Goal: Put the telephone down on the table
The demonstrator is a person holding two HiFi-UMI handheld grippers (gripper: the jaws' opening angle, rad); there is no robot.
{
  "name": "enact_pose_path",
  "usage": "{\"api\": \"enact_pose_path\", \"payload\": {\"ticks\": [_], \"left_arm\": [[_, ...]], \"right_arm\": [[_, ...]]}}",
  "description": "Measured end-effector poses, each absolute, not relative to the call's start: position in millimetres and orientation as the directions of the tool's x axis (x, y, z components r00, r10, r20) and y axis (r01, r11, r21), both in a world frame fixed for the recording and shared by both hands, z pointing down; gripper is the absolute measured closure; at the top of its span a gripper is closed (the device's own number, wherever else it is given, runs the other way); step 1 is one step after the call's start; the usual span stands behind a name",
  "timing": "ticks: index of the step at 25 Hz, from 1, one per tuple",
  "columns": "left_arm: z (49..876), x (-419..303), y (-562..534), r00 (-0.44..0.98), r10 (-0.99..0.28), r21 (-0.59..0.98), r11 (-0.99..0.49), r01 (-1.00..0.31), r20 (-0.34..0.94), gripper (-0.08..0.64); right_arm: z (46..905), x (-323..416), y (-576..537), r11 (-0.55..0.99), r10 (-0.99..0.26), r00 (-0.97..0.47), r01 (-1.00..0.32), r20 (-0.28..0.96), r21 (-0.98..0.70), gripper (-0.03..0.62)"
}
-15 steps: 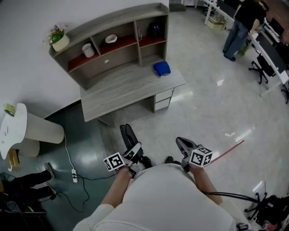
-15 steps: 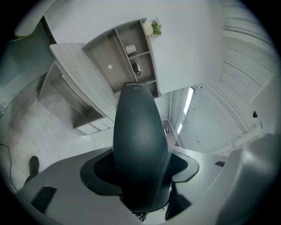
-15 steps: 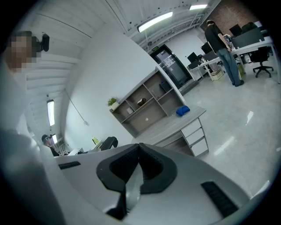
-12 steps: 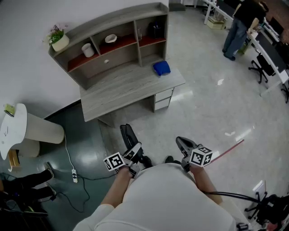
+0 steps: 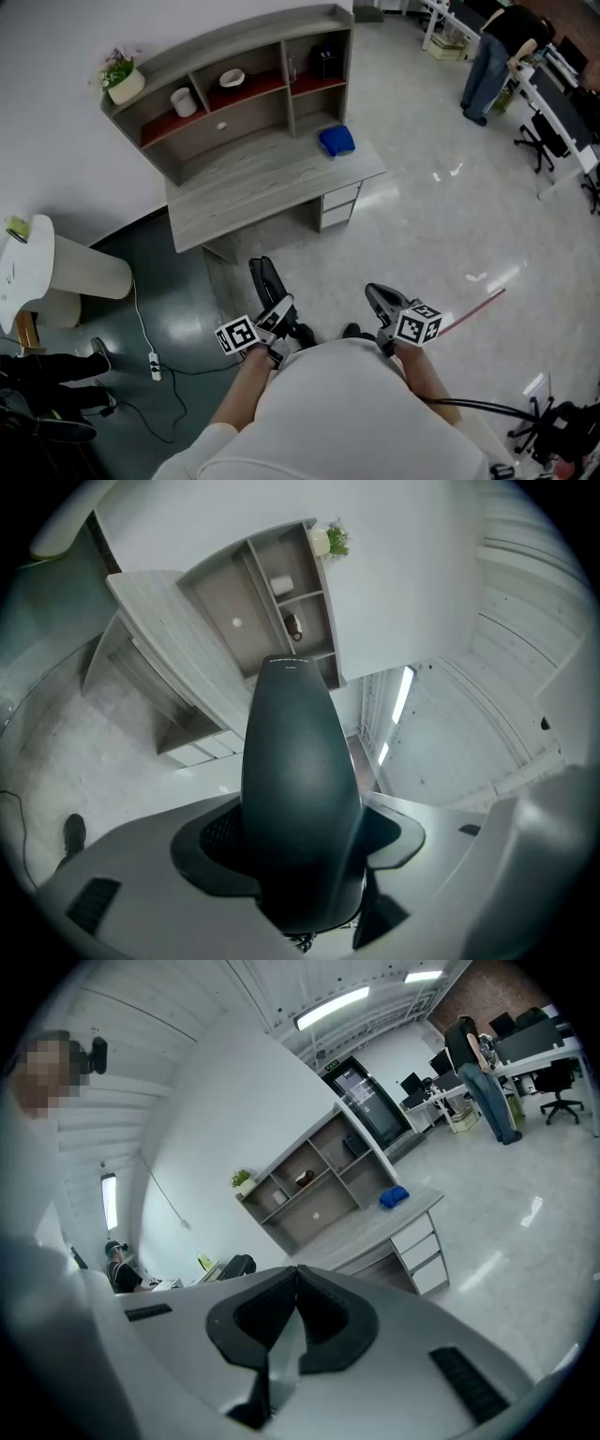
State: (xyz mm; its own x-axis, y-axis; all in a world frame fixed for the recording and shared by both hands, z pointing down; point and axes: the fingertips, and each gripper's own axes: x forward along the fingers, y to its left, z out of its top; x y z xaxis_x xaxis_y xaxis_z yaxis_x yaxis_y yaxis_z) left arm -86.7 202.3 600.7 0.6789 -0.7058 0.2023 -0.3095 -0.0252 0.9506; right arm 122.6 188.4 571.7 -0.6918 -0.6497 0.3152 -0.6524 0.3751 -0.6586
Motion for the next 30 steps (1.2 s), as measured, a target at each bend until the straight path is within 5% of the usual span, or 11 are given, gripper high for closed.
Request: {"api": "enact_pose_path", "payload": {"ticks": [30], "left_arm": [[624.1,-119.4,156.1,0.73,-0.645,0.94,-0.054,-0.336,0.224,0.25]], "right_arm": [[588.3,88.0,160.1,0.299,-0.676,-0.632,-0.705,0.379,-0.643,0.574]]}}
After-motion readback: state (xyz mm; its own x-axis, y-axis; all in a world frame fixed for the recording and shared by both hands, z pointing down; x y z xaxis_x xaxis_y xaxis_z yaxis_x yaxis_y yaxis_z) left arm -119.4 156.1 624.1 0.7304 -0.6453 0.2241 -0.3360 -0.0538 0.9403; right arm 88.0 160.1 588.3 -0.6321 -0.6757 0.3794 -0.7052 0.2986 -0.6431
